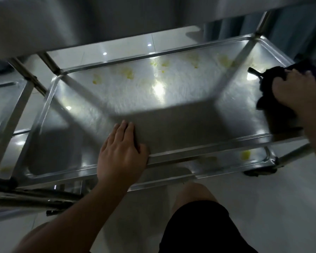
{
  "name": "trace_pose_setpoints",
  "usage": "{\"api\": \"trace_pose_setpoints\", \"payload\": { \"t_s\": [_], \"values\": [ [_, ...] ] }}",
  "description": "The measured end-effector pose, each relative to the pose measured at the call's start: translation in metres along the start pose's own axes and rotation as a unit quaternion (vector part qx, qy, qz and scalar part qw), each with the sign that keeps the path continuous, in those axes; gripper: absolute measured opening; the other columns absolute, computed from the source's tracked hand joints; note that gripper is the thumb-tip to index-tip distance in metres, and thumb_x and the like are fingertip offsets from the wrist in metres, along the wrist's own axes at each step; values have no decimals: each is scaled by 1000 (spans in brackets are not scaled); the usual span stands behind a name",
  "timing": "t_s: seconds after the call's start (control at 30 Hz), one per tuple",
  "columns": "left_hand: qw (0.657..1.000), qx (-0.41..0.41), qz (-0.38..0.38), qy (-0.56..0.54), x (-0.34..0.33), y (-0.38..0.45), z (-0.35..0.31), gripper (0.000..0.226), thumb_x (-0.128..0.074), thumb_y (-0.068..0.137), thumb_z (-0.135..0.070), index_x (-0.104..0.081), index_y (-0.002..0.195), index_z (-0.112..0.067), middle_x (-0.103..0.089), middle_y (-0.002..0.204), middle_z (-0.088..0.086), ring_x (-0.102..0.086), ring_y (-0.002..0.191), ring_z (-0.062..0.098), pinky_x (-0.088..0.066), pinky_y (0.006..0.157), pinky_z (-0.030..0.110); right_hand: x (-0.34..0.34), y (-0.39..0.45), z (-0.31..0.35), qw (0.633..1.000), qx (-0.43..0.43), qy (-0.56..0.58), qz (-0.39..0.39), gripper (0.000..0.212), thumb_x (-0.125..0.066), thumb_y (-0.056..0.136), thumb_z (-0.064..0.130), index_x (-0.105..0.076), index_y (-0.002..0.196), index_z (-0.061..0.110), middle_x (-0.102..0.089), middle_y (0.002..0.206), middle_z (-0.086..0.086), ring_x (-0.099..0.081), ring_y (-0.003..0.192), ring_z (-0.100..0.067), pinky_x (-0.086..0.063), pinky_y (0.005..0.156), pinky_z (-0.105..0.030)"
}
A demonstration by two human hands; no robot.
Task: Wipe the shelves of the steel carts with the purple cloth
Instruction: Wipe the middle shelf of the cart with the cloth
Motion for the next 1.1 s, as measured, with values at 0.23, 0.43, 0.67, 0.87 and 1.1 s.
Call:
{"api": "trace_pose_setpoints", "payload": {
  "t_s": [0.23,0.43,0.67,0.87,1.1],
  "values": [
    [1000,1,0,2,2,4,0,79,-28,94,-55,-38,163,-19,-33,171,2,-25,159,20,-19,128,39,-52,-156,202,954,286,-2,88,60,-31,105,47,-36,160,26,-33,168,1,-29,154,-26,-17,125,-49],
    [1000,-13,7,-5,6,-2,-4,77,-24,96,-51,-39,163,-17,-34,171,5,-26,159,22,-18,130,39,-64,-276,228,892,432,35,126,60,-27,104,55,-35,161,37,-27,168,17,-16,158,-9,-6,130,-40],
    [1000,-18,6,-9,7,-3,-3,73,-27,97,-48,-41,161,-15,-36,170,7,-28,158,23,-21,130,42,-27,-203,115,943,329,-8,45,67,-23,97,59,-47,154,33,-43,162,9,-36,151,-18,-25,123,-43],
    [997,-35,56,44,-1,3,-11,67,-28,107,-49,-35,162,-10,-32,170,13,-26,158,30,-23,129,46,9,-128,-5,992,123,-7,22,66,-23,94,55,-52,147,29,-53,154,-5,-50,139,-34,-37,116,-52],
    [984,-167,47,44,-6,5,-94,60,-21,103,-57,-45,147,-25,-45,160,6,-43,148,29,-38,116,49,1,-111,-6,992,118,-12,32,62,-27,96,51,-50,149,28,-52,154,-7,-48,140,-34,-33,119,-53]
  ]
}}
Point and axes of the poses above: each hand's wrist, its own y-axis towards the middle knuckle, its own x-axis out of the back of the hand, z = x × y, the point moved 10 cm from there along y, towards the middle knuckle
